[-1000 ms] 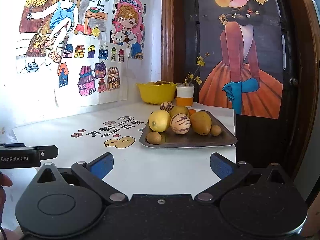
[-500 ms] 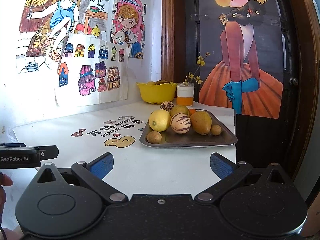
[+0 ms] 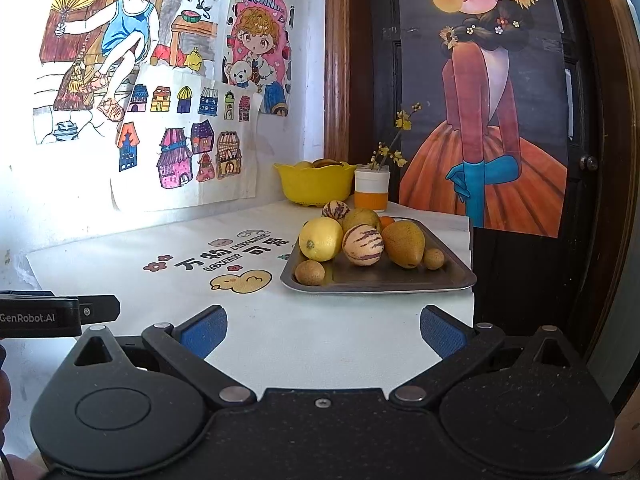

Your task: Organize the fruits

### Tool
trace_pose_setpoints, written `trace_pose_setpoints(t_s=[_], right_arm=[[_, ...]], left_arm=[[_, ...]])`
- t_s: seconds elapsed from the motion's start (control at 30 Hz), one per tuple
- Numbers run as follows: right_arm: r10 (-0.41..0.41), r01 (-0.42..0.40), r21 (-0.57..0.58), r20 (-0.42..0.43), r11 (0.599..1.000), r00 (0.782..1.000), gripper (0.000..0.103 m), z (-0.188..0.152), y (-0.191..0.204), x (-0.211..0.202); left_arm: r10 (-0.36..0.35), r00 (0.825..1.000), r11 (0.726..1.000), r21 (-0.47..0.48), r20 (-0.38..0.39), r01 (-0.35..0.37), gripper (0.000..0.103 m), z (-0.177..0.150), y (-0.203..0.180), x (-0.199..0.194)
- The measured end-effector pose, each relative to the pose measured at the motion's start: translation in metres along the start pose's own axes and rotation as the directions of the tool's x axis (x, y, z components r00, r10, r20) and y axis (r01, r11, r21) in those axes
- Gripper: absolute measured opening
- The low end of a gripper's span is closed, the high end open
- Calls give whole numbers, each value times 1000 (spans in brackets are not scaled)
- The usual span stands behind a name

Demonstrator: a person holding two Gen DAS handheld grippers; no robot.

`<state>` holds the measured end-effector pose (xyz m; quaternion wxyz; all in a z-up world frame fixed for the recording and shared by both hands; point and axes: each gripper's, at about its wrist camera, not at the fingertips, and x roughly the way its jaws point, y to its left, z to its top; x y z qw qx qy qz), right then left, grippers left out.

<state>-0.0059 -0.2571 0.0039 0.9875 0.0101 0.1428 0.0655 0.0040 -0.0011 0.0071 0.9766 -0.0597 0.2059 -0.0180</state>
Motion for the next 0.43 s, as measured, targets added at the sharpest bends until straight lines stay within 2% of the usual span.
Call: trace_pose_setpoints(t_s=[0.43], right_arm=[[0, 0, 0, -2, 1000, 1000, 102, 0, 2, 0]], left_arm=[[9, 1000, 1000, 9, 16, -10, 103, 0, -1, -1]])
